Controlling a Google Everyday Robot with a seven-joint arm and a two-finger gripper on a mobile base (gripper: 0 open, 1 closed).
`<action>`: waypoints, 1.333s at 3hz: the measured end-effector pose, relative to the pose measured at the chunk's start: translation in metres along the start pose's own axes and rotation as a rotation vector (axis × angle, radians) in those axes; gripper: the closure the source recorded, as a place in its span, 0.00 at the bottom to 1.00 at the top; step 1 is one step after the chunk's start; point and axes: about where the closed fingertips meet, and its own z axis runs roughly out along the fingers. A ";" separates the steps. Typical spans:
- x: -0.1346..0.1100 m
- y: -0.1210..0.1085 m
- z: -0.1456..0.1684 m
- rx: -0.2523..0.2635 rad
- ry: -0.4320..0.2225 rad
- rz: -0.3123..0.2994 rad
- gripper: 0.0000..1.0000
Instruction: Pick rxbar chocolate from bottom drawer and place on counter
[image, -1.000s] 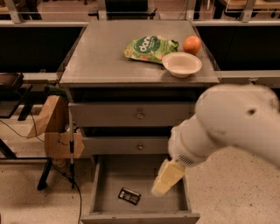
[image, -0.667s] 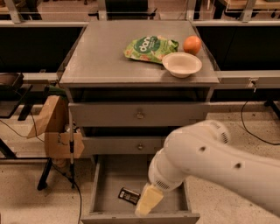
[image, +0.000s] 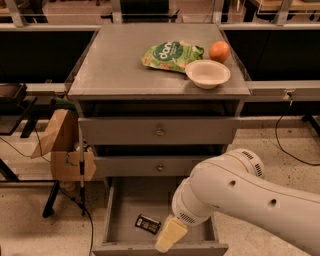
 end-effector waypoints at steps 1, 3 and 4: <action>0.006 -0.004 0.007 0.000 0.005 0.053 0.00; 0.002 -0.041 0.093 -0.046 -0.052 0.167 0.00; -0.007 -0.052 0.172 -0.084 -0.121 0.173 0.00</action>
Offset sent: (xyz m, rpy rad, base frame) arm 0.0552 -0.0017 -0.0915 0.1124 0.1054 -0.1982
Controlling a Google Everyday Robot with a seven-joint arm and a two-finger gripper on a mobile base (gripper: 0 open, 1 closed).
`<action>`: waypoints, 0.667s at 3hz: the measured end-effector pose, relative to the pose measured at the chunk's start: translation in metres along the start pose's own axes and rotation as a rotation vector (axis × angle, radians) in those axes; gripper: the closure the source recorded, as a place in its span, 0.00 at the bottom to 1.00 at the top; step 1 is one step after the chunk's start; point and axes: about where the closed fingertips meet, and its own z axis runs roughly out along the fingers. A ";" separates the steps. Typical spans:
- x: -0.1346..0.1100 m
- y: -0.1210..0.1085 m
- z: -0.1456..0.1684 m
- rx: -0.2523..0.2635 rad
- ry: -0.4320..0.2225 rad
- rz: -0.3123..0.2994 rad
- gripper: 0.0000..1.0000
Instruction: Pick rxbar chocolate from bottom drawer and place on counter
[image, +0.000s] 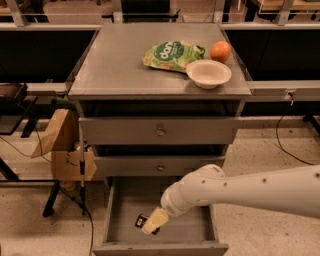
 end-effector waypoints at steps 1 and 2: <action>-0.011 -0.025 0.068 -0.005 -0.111 -0.019 0.00; -0.018 -0.041 0.159 -0.017 -0.232 -0.051 0.00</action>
Offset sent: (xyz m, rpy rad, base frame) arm 0.0768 0.0837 -0.2467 0.2913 -0.1186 0.0236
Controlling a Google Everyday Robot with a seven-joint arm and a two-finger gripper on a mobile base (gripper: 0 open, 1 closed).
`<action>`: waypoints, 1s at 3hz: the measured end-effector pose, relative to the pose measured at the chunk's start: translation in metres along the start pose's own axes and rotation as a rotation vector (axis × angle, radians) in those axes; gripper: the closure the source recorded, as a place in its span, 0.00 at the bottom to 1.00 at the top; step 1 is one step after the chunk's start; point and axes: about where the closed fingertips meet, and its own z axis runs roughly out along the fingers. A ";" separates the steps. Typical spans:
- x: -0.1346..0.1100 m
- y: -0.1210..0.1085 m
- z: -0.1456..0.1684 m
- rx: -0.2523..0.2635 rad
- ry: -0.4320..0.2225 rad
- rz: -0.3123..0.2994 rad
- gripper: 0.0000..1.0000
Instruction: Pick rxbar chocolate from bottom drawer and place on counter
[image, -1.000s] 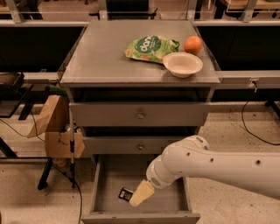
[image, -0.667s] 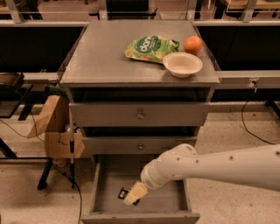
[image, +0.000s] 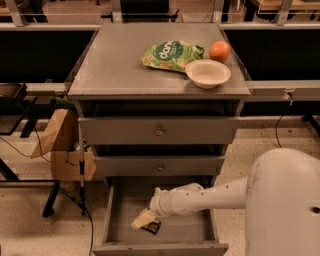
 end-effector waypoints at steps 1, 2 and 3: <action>0.017 0.001 0.063 -0.044 -0.026 0.010 0.00; 0.041 0.009 0.084 -0.064 -0.016 0.054 0.00; 0.042 0.006 0.085 -0.053 -0.020 0.054 0.00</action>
Offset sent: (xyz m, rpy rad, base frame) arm 0.0096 0.0217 -0.0415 0.0339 0.0081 0.0150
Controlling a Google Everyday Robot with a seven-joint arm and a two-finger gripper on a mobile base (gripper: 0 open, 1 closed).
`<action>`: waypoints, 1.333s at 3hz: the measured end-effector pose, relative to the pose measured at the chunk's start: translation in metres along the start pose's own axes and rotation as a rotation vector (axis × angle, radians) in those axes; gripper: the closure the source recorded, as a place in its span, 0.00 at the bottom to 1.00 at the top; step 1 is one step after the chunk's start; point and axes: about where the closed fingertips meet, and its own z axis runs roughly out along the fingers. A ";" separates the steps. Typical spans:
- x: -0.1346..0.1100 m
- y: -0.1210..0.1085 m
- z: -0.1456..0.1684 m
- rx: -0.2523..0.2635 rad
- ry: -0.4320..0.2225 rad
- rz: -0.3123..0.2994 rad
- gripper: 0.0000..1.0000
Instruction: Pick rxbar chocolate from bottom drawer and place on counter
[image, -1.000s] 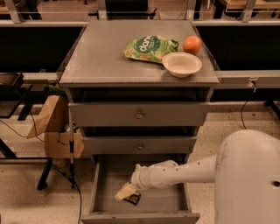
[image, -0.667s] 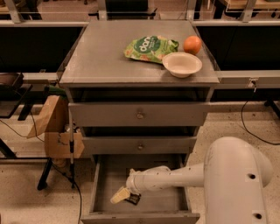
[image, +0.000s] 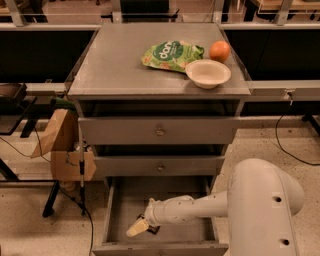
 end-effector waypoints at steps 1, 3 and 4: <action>0.019 -0.029 0.008 0.048 -0.004 -0.030 0.00; 0.080 -0.084 0.045 0.096 -0.071 -0.067 0.00; 0.095 -0.103 0.064 0.099 -0.100 -0.082 0.00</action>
Offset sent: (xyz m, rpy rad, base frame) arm 0.0701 -0.0893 -0.1080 -0.0143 -0.1443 -0.0325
